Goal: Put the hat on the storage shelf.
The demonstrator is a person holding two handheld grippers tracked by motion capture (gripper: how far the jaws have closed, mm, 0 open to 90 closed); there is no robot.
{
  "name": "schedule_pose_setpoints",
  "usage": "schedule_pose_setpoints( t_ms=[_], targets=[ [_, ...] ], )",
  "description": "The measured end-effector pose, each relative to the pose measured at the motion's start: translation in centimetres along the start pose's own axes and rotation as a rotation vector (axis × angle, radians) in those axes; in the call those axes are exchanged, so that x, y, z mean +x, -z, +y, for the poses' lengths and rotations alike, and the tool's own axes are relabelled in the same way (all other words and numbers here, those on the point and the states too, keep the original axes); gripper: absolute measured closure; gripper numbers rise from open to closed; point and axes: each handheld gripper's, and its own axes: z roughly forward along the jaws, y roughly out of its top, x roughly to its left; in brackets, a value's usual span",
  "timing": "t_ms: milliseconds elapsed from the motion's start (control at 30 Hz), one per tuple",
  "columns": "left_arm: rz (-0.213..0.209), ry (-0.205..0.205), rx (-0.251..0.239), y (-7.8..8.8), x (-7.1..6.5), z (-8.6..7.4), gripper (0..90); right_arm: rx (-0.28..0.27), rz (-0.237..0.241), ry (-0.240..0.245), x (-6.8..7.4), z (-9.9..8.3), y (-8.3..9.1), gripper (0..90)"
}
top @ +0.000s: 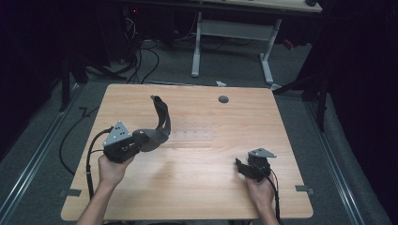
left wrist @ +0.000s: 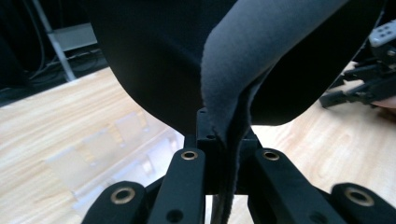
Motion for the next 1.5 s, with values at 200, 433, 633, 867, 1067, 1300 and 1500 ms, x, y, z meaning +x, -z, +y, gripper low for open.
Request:
schedule_pose_setpoints(
  t_ms=[200, 433, 633, 867, 1067, 1300, 1500],
  targets=[
    [0.028, -0.014, -0.019, -0.8, 0.9, 0.8, 86.4, 0.000, 0.000, 0.002, 0.0, 0.0, 0.0, 40.4],
    [0.054, -0.034, -0.047, -1.0, 2.1, 1.7, 86.4, 0.000, 0.000, 0.001, 0.0, 0.0, 0.0, 40.3],
    [0.076, -0.042, -0.064, -1.0, 3.2, 2.3, 86.4, 0.000, 0.000, 0.002, 0.0, 0.0, 0.0, 40.3],
    [0.111, -0.051, -0.074, -1.5, 4.7, 2.3, 86.4, 0.000, 0.000, 0.002, 0.0, 0.0, 0.0, 40.3],
    [0.138, -0.050, -0.072, -1.7, 5.6, 2.3, 86.4, 0.000, 0.000, 0.002, 0.0, 0.0, 0.0, 40.3],
    [0.171, -0.052, -0.072, -2.2, 6.2, 2.1, 86.4, 0.000, 0.000, 0.002, 0.0, 0.0, 0.0, 40.4],
    [0.195, -0.053, -0.065, -2.6, 6.5, 1.9, 86.4, 0.000, 0.000, 0.002, 0.0, 0.0, 0.0, 40.3]
  ],
)
